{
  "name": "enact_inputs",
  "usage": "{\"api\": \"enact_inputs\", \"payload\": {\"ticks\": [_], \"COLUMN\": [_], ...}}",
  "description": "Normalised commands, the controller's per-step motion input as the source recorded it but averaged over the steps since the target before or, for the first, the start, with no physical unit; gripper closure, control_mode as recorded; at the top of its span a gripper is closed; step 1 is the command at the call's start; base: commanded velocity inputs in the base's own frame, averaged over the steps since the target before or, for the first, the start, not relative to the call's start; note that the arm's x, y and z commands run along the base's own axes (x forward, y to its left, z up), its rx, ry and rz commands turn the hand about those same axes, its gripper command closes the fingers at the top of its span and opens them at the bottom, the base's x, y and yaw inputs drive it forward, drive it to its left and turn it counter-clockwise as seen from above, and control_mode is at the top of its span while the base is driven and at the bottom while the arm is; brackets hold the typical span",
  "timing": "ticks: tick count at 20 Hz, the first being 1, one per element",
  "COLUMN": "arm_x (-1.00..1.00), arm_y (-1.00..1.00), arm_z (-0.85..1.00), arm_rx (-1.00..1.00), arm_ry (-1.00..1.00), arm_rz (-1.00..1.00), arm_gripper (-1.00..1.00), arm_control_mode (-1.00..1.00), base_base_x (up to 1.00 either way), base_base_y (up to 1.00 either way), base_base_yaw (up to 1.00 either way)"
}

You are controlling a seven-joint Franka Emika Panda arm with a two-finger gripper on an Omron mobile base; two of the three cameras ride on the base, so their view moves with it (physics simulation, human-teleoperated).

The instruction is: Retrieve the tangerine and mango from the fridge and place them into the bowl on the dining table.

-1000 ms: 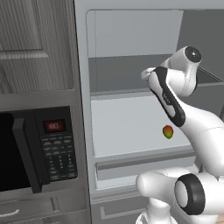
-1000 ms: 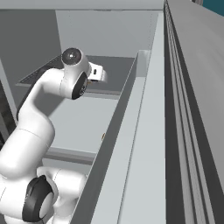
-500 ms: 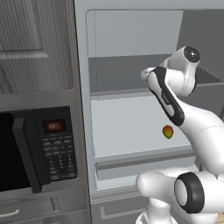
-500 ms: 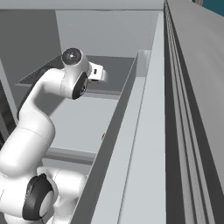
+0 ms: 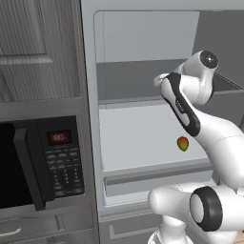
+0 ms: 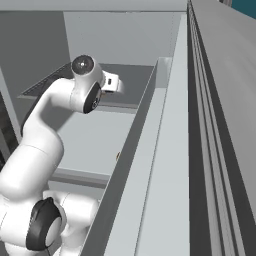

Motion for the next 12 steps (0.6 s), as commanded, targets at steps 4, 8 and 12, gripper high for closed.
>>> {"api": "enact_inputs", "payload": {"ticks": [4,8,12], "arm_x": [-0.40,-0.98,-0.93], "arm_y": [0.00,0.00,0.06], "arm_z": [-0.20,-0.10,-0.02], "arm_rx": [0.00,0.00,0.00], "arm_ry": [0.00,-0.01,-0.01], "arm_rz": [0.01,0.05,0.03], "arm_gripper": [1.00,1.00,1.00], "arm_control_mode": [-1.00,-1.00,-1.00], "base_base_x": [0.00,0.00,0.00], "base_base_y": [0.00,0.00,0.00], "base_base_yaw": [0.00,0.00,0.00]}}
